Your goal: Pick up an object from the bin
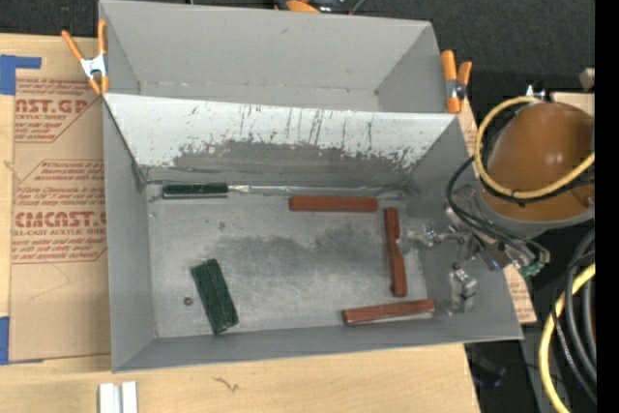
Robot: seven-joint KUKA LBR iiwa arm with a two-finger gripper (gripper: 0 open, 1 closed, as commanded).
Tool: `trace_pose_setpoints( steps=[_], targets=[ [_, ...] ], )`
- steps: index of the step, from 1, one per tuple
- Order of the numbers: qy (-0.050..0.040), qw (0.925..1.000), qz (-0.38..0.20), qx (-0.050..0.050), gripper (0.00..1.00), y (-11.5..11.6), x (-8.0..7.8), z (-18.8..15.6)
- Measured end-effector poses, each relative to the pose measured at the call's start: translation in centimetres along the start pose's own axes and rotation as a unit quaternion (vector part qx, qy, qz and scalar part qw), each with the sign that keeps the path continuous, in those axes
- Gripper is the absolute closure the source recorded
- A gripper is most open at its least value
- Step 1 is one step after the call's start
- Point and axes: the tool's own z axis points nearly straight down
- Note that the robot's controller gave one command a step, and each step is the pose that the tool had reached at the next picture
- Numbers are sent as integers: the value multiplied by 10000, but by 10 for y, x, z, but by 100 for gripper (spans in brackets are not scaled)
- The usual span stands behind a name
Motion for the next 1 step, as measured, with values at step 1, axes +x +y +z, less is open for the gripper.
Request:
trace_pose_setpoints(
  steps=[1],
  targets=[
    [-28, 9900, -1411, 13, 0, 3, -5, 74]
  ],
)
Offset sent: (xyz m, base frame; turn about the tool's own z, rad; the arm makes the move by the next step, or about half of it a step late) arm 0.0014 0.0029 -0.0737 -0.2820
